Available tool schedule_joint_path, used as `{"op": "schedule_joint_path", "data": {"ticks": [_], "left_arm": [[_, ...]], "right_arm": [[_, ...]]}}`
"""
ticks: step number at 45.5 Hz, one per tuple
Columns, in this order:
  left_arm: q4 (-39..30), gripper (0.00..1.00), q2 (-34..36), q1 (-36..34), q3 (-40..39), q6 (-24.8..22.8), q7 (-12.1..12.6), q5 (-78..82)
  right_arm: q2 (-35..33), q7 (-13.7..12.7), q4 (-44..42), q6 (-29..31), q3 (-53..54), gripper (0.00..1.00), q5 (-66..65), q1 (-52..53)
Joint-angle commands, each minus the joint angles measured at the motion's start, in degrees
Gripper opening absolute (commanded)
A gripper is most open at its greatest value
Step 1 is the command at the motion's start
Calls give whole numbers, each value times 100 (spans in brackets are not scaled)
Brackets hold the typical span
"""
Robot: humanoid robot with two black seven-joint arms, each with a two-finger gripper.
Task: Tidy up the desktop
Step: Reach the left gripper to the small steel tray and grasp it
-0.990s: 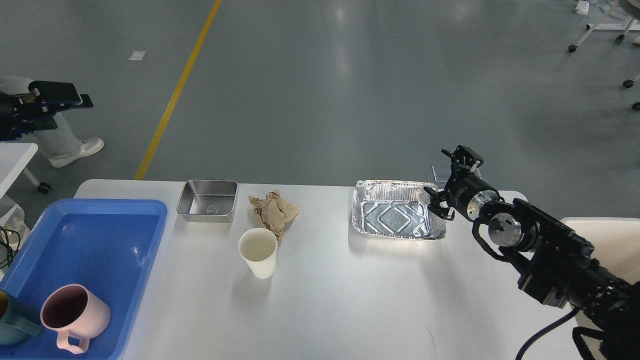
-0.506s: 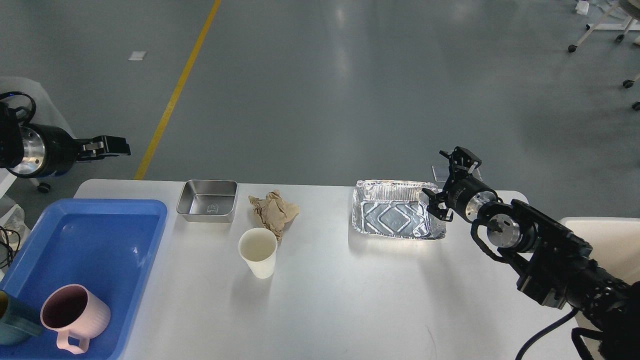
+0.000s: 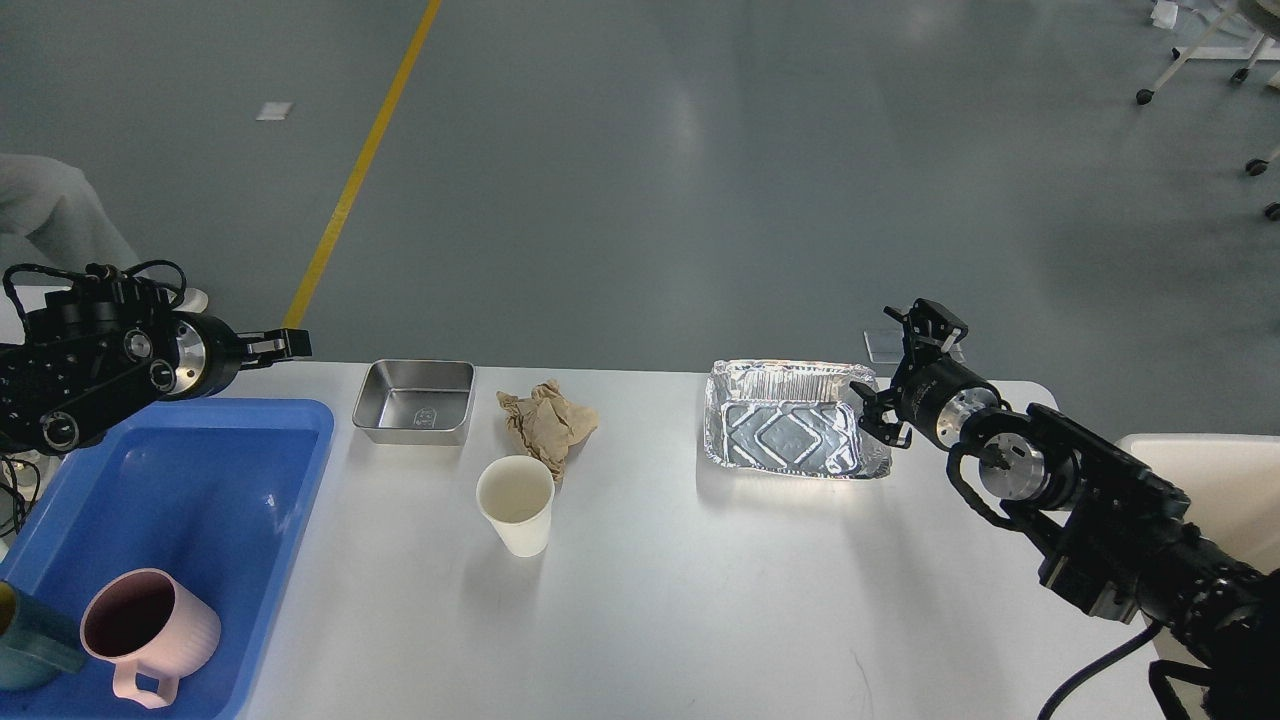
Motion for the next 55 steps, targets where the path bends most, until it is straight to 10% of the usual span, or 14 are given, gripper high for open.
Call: {"op": "schedule_joint_path", "data": {"ticks": [1, 12, 26, 55], "left_arm": [[593, 86, -491, 247, -1, 496, -3, -25], [1288, 87, -1229, 581, -54, 1121, -29, -140], [1754, 83, -1722, 810, 8, 1068, -636, -254], [2379, 69, -2355, 1091, 368, 1402, -803, -553]], "right_arm": [[-12, 0, -3, 16, -4, 100, 1, -11], [-12, 0, -3, 16, -4, 100, 1, -46], [-12, 0, -12, 16, -4, 100, 1, -72], [-29, 0, 6, 25, -4, 100, 1, -169]]}}
